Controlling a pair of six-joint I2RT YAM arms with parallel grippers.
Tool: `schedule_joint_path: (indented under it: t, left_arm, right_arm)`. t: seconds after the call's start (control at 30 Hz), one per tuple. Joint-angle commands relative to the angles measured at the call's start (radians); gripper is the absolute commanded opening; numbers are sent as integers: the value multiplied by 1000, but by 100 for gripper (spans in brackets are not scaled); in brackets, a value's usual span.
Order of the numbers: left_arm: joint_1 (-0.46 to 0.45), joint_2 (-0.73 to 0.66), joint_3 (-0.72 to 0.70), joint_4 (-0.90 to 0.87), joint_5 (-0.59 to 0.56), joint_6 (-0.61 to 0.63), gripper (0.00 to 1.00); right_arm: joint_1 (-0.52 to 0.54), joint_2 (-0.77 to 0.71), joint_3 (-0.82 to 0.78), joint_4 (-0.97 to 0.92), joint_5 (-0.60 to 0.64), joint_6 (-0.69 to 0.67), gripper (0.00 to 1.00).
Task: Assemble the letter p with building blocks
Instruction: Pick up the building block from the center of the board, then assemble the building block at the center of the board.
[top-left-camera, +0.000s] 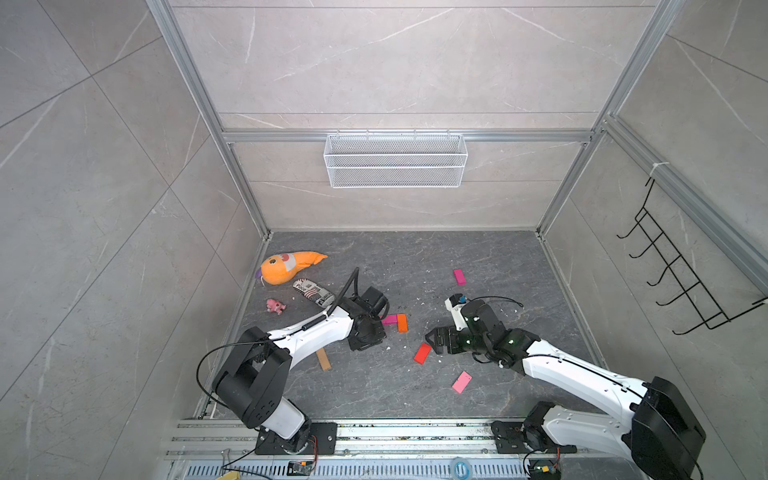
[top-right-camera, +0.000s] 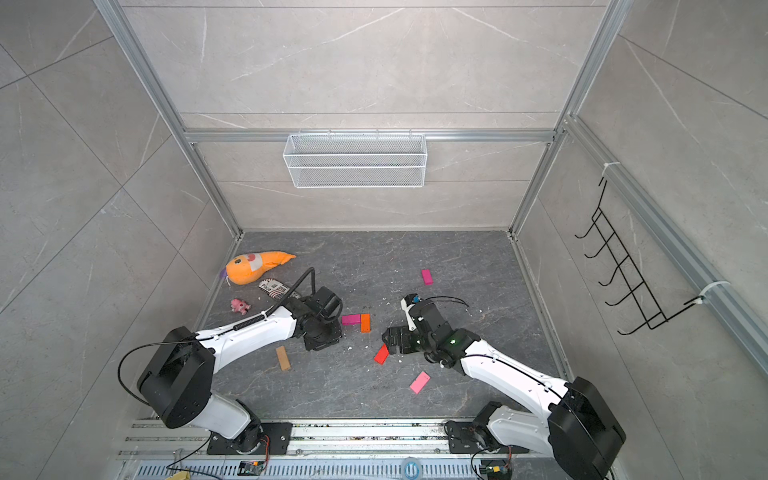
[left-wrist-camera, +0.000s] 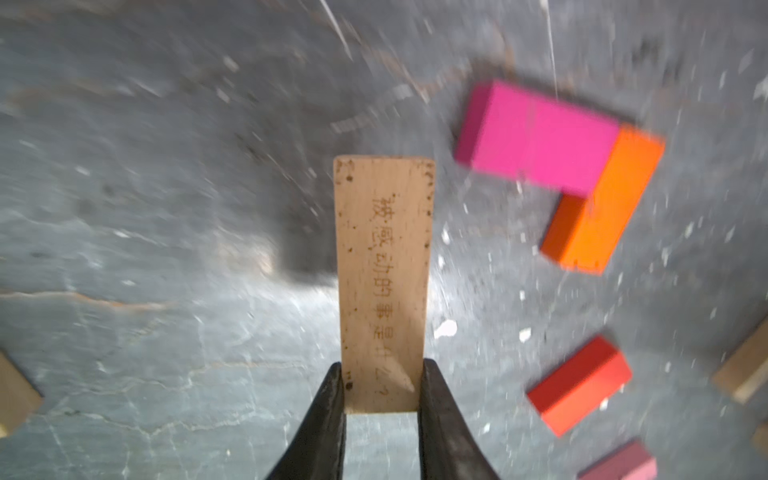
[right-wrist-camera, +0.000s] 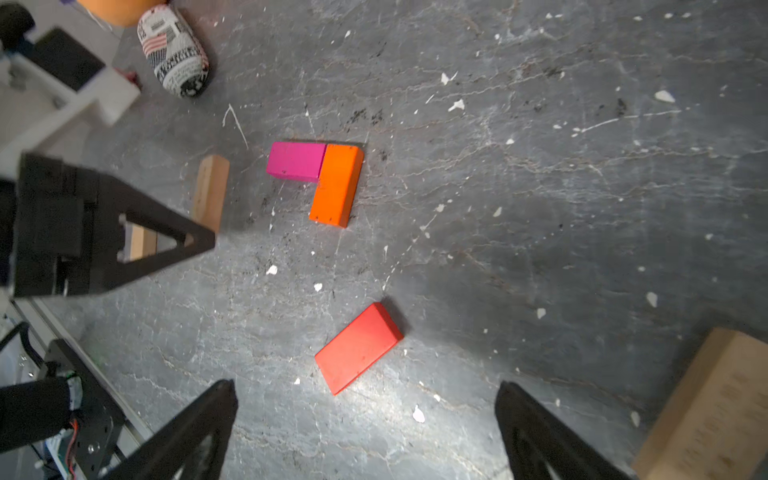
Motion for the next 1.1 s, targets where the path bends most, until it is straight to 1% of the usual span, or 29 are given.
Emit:
schedule_joint_path:
  t: [0.0, 0.13, 0.27, 0.7, 1.07]
  left_arm:
    - [-40, 16, 72, -76, 86, 105, 19]
    - [-50, 74, 116, -93, 147, 133, 19]
    - [-57, 145, 166, -121, 158, 147, 19]
    - [-60, 259, 278, -229, 90, 155, 19]
    - [-58, 291, 276, -233, 62, 127, 19]
  right_arm:
    - [-52, 8, -5, 64, -68, 61, 100]
    - [-80, 10, -16, 69, -90, 69, 100]
    - [-91, 8, -22, 58, -99, 63, 100]
    - [-113, 16, -44, 62, -114, 61, 100]
    - [-119, 46, -32, 65, -138, 57, 100]
